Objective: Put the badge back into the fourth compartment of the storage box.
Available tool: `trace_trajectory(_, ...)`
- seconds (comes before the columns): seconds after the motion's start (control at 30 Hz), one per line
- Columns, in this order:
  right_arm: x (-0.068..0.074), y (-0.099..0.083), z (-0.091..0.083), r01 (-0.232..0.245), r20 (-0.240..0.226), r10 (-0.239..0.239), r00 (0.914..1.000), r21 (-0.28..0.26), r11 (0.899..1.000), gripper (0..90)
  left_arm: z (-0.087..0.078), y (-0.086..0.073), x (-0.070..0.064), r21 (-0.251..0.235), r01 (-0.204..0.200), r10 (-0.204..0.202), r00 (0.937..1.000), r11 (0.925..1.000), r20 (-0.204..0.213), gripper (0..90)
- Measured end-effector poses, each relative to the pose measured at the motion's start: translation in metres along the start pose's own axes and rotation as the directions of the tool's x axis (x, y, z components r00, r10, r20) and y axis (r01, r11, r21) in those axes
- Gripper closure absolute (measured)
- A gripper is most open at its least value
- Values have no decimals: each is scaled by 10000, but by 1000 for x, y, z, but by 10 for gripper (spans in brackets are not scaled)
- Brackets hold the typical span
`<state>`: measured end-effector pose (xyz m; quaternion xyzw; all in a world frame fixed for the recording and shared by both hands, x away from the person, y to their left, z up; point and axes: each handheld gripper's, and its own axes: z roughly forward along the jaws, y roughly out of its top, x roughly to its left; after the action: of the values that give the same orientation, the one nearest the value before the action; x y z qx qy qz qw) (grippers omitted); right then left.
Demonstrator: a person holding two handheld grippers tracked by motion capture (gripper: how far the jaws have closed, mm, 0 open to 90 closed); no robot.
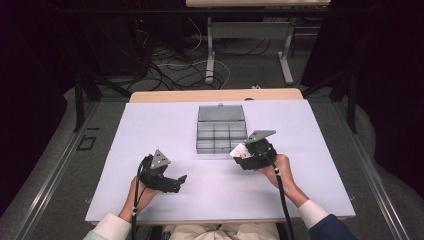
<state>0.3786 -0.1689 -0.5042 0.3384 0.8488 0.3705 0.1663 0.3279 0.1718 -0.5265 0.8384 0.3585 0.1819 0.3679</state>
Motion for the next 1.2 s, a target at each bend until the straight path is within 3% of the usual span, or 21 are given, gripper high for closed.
trace_trajectory(0.13,0,4,0,104,-134,-102,9999,152,9998,326,-1,0,1,100,23,-24,9999,9999,126,0)
trace_trajectory(0.17,0,4,2,133,-67,-132,9999,52,9999,326,0,0,0,-90,64,-63,10000,9999,21,0)
trace_trajectory(0.3,0,7,3,222,-202,-218,9996,162,9996,326,-1,0,0,-58,73,-73,10000,10000,-18,0)
trace_trajectory(0.97,2,31,12,842,-542,-861,9948,-358,9958,326,-1,0,1,-42,33,-33,10000,10000,-9,0)
trace_trajectory(1.2,2,35,14,1117,-544,-1131,9921,-286,9933,326,-1,0,1,-56,46,-46,10000,10000,19,0)
